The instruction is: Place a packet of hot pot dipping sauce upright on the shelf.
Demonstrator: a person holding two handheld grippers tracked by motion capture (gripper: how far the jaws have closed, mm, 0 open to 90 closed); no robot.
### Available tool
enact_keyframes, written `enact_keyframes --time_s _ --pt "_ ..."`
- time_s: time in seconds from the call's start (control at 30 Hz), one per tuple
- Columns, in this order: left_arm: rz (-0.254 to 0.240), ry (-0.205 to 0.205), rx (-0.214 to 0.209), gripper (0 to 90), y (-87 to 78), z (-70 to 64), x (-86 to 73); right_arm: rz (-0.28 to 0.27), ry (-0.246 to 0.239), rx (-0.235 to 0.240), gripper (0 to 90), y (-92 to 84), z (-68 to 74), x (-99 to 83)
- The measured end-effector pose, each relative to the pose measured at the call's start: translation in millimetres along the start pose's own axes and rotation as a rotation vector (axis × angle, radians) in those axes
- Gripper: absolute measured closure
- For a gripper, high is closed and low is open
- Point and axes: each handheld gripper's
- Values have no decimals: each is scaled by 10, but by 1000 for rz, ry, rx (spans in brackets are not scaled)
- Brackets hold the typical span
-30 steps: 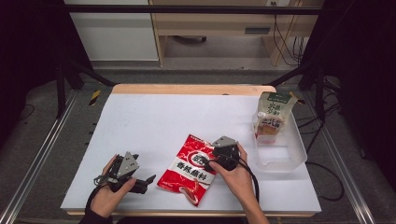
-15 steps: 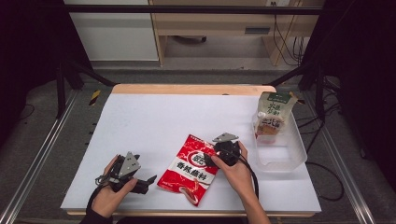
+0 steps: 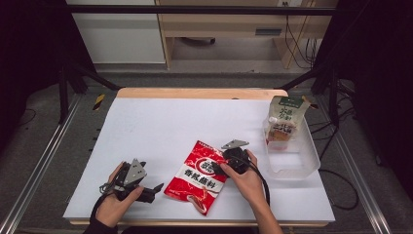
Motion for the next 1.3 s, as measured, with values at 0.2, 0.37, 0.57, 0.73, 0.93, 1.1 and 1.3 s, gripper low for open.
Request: enact_keyframes --time_s 0.2,0.37,0.57,0.73,0.93,1.1,1.3 --pt "1 1 -2 49 0 0 0 8 -3 2 184 -5 7 -6" --pt "1 1 -2 49 -1 3 0 -6 -13 9 234 -64 56 1" --pt "2 1 -3 49 -3 5 -1 -8 -19 15 324 -141 89 -21" --pt "2 2 -3 50 -3 6 -1 -11 -16 5 455 -197 82 -49" --pt "3 3 -4 50 5 -3 2 -12 -26 -40 678 -224 74 -58" --pt "5 4 -7 50 14 -9 5 22 -39 -69 791 -182 88 -67" --pt "8 6 -9 51 21 -8 5 38 -31 -93 900 -171 52 -54"
Point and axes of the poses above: each handheld gripper's, and its own axes: y roughly forward along the jaws, x roughly out of its top, z roughly to its left, and after that the axes turned 4 degrees about -z, right-handed
